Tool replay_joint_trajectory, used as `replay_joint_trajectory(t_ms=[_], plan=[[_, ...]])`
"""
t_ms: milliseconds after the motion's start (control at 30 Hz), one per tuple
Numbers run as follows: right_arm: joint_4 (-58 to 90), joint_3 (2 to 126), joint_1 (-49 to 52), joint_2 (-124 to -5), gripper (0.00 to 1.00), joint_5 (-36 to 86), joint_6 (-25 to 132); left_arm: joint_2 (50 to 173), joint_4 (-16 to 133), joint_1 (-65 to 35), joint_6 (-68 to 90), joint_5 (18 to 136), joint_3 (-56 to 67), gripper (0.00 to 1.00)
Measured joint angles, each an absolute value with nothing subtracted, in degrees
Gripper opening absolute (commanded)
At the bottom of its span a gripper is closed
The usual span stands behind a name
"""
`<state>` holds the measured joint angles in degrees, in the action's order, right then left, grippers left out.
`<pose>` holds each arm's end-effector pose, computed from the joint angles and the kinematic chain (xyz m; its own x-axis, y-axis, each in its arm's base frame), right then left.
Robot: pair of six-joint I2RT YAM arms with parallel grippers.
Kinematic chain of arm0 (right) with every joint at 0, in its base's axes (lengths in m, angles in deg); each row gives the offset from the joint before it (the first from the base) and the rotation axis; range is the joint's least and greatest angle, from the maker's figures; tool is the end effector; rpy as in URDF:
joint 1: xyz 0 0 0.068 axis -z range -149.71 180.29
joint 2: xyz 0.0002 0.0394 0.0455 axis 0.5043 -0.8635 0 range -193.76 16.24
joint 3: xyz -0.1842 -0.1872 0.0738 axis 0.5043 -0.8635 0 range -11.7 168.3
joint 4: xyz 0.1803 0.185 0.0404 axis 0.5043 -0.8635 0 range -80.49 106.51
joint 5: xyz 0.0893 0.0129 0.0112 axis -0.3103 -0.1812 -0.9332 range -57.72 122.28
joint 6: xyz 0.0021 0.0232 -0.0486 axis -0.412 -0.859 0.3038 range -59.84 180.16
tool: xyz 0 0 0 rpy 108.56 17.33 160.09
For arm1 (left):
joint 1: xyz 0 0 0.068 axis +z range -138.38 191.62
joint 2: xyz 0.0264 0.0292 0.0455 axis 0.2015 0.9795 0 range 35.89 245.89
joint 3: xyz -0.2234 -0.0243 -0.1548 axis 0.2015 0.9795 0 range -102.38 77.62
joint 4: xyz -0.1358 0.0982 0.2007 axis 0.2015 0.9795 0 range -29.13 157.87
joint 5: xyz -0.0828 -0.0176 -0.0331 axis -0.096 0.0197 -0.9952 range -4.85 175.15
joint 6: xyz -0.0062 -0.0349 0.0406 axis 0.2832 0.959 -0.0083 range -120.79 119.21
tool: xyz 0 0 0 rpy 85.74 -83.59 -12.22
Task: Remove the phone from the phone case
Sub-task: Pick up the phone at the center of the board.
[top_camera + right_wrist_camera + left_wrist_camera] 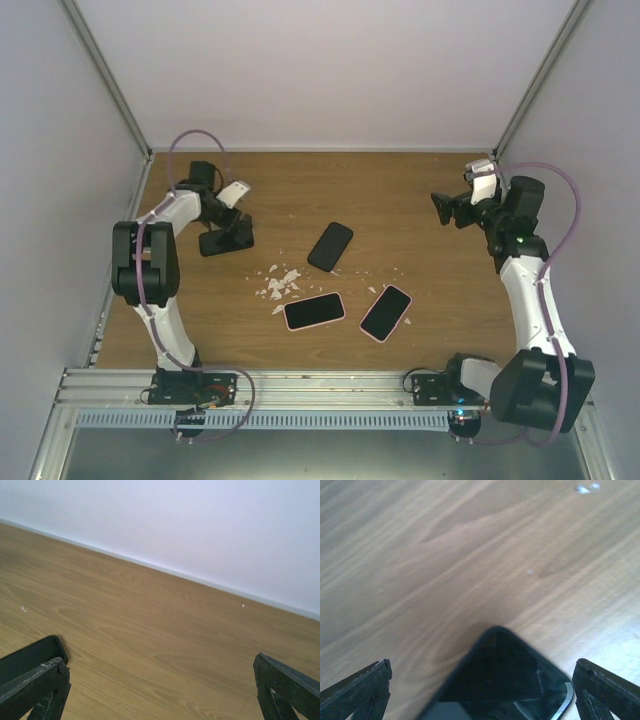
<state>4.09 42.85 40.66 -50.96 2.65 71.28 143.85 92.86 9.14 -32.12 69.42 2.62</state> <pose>0.2638 -0.0303 0.3172 -0.3544 -0.1056 -0.9291 -0.3589 0.9328 0.0309 0.3847 -0.0263 0.1838 -0.6918 0.5310 -0.4893 0.6042 0.7967 0.0104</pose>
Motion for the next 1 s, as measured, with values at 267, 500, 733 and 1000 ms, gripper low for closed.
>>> replay_joint_trajectory(t_ms=[267,500,733,1000], plan=[[2.1,44.6,40.7,-50.2,1.00,-0.3,71.7,150.7,97.6,19.1,-32.4,62.1,-3.7,0.99],[1.0,45.3,40.7,-50.2,1.00,-1.4,71.7,153.3,99.5,21.2,-33.5,59.3,-4.2,0.99],[0.7,45.3,40.7,-50.2,1.00,-2.2,71.6,151.4,99.3,22.0,-35.9,55.8,-0.7,0.99],[0.6,45.3,40.7,-50.2,1.00,-3.8,71.6,143.0,100.1,21.9,-39.0,54.6,10.9,0.99]])
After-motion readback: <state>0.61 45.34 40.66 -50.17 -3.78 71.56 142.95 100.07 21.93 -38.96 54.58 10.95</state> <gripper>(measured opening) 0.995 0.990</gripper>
